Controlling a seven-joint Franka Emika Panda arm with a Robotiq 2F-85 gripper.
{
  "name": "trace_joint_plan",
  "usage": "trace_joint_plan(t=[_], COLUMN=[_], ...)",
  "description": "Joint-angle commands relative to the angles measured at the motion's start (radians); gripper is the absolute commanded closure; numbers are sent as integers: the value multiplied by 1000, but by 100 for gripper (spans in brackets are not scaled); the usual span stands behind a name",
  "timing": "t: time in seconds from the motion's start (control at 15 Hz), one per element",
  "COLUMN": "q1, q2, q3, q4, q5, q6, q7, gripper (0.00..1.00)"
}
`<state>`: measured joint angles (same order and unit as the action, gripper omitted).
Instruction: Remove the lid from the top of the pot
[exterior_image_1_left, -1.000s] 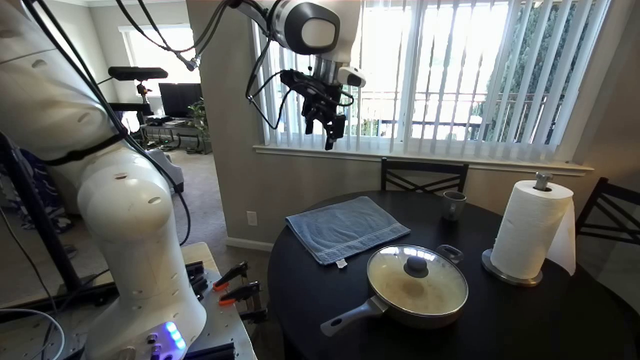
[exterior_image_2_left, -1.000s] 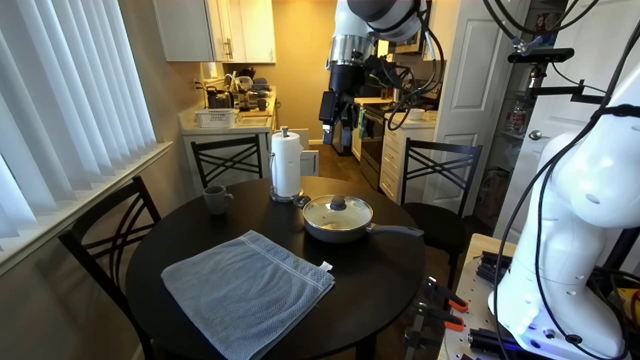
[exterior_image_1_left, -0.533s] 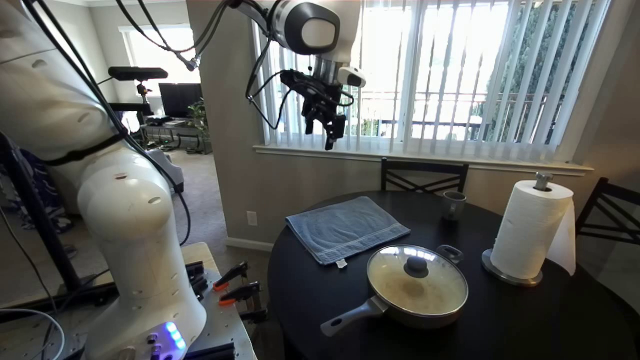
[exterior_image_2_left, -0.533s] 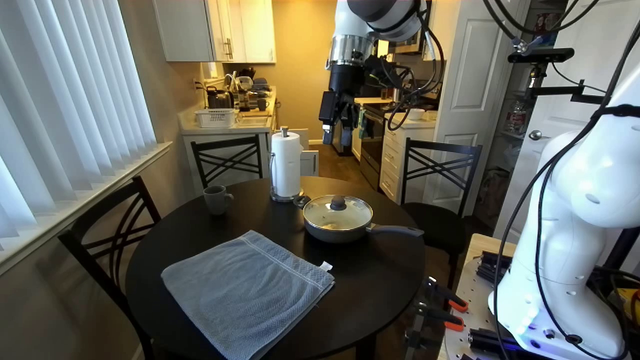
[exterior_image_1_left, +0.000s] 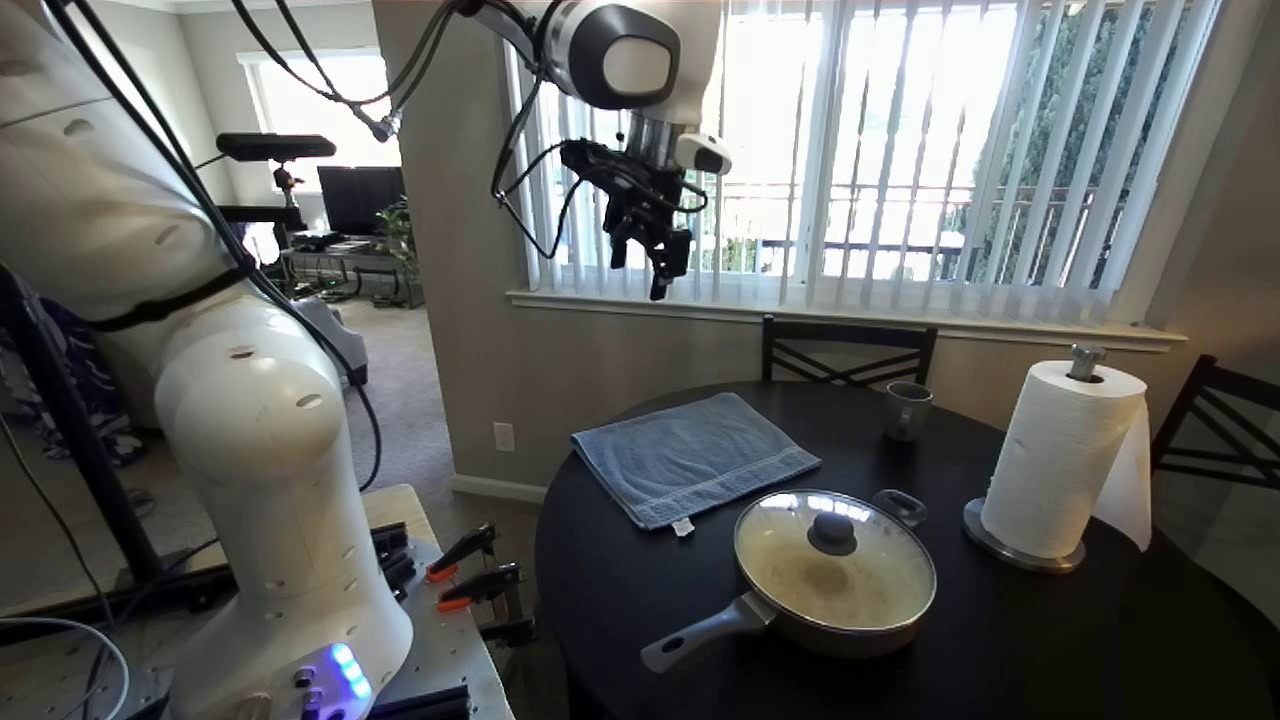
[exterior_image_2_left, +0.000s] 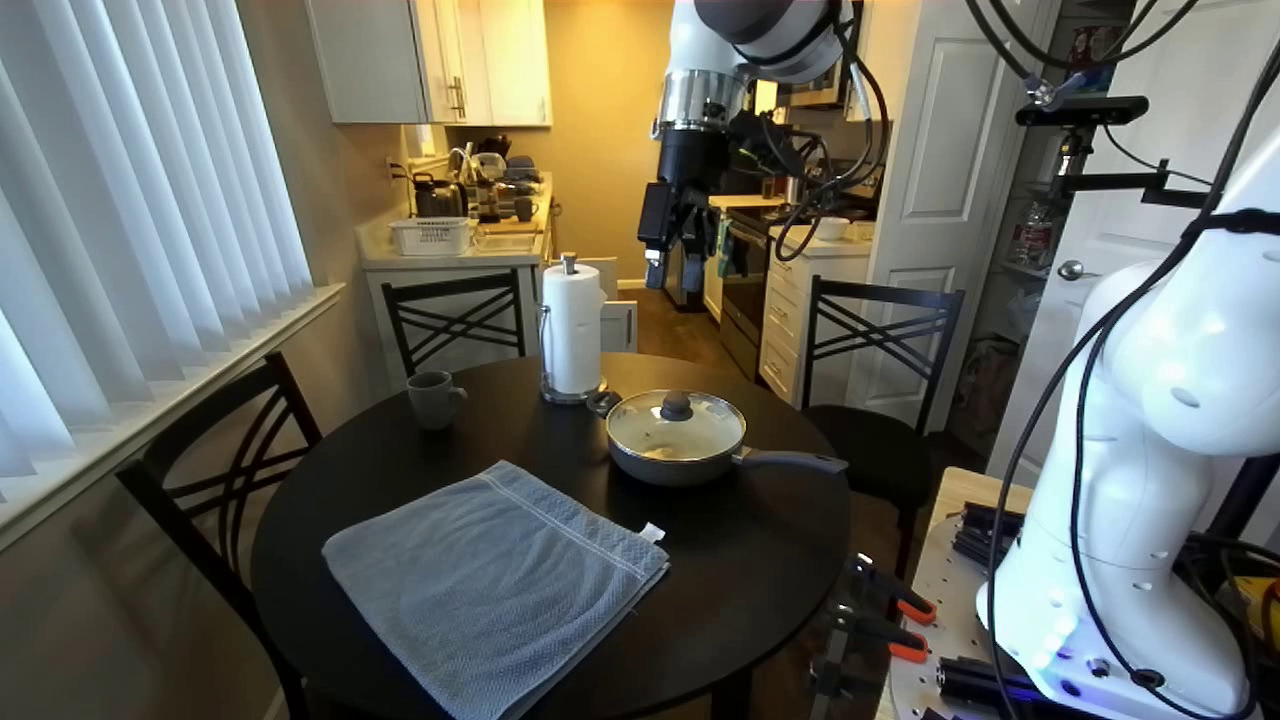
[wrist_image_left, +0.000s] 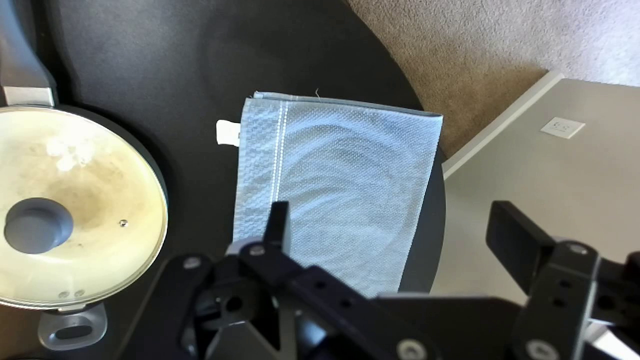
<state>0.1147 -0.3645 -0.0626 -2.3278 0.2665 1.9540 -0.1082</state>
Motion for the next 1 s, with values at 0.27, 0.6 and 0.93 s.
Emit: trace_joint_plan(t=[0.27,0.6,0.93], q1=[-22,-42,-127], q2=[1,36,240], q3=[19,34,52], q4=[2,24,120], q5=[7,-19,-182], q6=[-4,78,358], q7=[-6,52,245], gripper=[0,0,0])
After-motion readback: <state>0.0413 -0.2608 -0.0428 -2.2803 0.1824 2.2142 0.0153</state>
